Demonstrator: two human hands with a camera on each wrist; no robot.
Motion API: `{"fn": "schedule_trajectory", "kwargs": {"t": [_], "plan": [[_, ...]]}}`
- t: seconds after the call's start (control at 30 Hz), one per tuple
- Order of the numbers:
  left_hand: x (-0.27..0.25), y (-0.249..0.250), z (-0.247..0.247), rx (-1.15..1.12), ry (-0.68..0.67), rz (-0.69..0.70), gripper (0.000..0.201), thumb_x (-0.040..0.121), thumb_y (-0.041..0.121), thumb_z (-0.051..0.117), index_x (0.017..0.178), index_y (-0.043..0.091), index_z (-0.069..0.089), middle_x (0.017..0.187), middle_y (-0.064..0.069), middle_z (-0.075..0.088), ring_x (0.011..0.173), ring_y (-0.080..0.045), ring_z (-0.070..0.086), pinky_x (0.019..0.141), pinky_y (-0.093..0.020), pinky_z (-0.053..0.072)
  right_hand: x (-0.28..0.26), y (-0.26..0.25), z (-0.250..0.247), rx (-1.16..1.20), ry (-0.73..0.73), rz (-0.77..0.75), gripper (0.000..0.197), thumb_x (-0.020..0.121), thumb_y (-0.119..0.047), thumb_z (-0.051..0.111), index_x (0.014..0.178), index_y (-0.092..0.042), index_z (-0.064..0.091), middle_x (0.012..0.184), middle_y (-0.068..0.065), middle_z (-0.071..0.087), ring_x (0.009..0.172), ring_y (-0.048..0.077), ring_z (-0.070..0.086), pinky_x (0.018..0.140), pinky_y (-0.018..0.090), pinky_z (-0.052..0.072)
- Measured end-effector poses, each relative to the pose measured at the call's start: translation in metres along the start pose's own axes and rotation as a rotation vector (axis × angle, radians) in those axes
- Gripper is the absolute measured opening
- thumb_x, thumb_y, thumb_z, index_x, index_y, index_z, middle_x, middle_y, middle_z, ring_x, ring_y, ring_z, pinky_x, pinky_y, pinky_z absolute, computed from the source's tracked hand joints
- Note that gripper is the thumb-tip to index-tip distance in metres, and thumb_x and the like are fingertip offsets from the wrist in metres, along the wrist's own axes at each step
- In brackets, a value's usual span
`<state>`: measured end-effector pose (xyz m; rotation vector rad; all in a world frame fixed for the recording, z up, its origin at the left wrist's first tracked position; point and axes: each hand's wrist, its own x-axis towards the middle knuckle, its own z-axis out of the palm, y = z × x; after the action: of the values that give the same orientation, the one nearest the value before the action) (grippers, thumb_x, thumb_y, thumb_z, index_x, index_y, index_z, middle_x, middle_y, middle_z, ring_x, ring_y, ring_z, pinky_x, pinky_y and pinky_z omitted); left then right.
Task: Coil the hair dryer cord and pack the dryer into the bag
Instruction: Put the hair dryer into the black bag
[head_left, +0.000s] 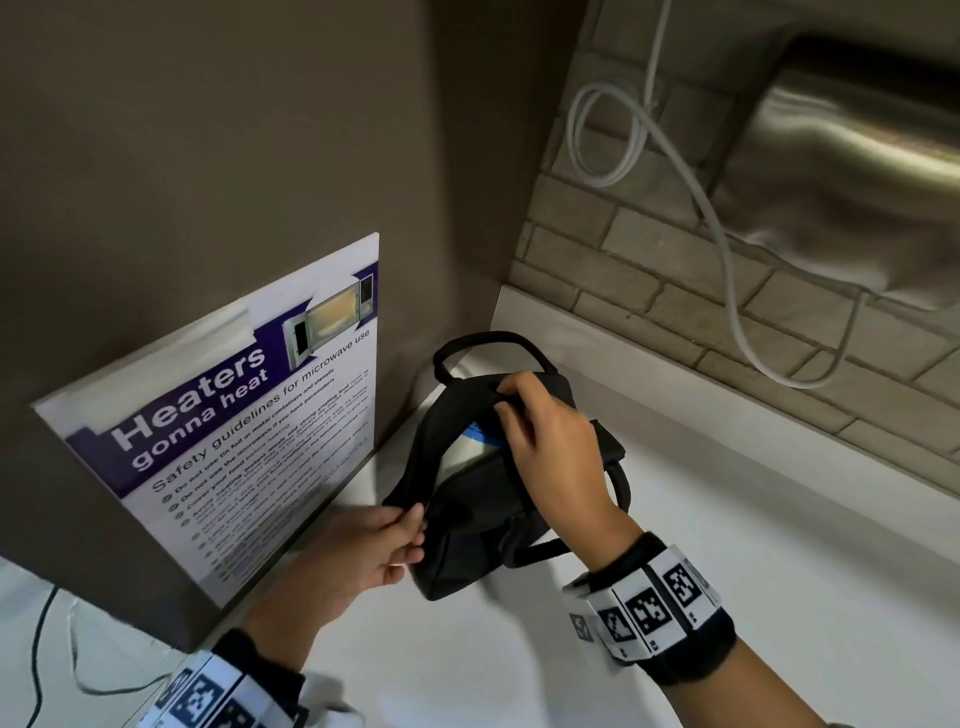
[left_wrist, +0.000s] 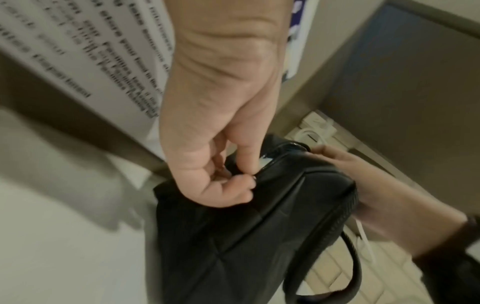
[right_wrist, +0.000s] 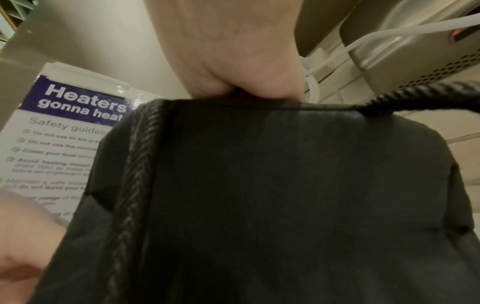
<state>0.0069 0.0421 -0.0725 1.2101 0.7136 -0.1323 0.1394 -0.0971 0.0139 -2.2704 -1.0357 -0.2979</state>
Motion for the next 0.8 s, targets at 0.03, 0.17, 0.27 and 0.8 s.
{"fn": "schedule_trajectory", "kwargs": {"t": [0.03, 0.17, 0.27, 0.8], "plan": [[0.001, -0.001, -0.001, -0.005, 0.012, 0.004, 0.017, 0.087, 0.023, 0.065, 0.092, 0.006, 0.068, 0.081, -0.006, 0.070, 0.084, -0.020, 0.069, 0.063, -0.025, 0.050, 0.001, 0.002, -0.001, 0.022, -0.005, 0.012, 0.008, 0.094, -0.021, 0.053, 0.102, -0.020, 0.054, 0.081, -0.004, 0.066, 0.071, 0.011, 0.061, 0.064, 0.026, 0.048], [0.001, 0.004, 0.002, 0.044, 0.021, -0.013, 0.014, 0.088, 0.013, 0.061, 0.077, 0.008, 0.067, 0.070, -0.005, 0.066, 0.067, -0.016, 0.063, 0.058, -0.025, 0.046, 0.000, 0.004, -0.002, 0.012, -0.029, 0.014, 0.009, 0.093, -0.024, 0.055, 0.102, -0.022, 0.055, 0.072, -0.013, 0.056, 0.061, 0.003, 0.050, 0.061, 0.022, 0.044], [-0.001, 0.011, 0.004, 0.108, 0.045, 0.025, 0.035, 0.088, 0.009, 0.050, 0.054, 0.017, 0.056, 0.055, 0.000, 0.050, 0.050, -0.011, 0.044, 0.051, -0.023, 0.035, -0.003, 0.003, -0.005, -0.009, -0.026, -0.035, 0.017, 0.092, -0.030, 0.057, 0.107, -0.023, 0.058, 0.076, -0.014, 0.055, 0.063, 0.002, 0.048, 0.063, 0.019, 0.039], [-0.033, 0.045, 0.020, 0.536, 0.104, 0.827, 0.019, 0.077, 0.040, 0.067, 0.078, 0.029, 0.052, 0.081, 0.011, 0.058, 0.076, -0.006, 0.061, 0.066, -0.014, 0.046, -0.027, -0.016, 0.009, 0.224, 0.040, -0.170, 0.010, 0.087, -0.020, 0.067, 0.084, -0.013, 0.073, 0.079, -0.002, 0.062, 0.079, 0.010, 0.052, 0.073, 0.021, 0.043]]}}
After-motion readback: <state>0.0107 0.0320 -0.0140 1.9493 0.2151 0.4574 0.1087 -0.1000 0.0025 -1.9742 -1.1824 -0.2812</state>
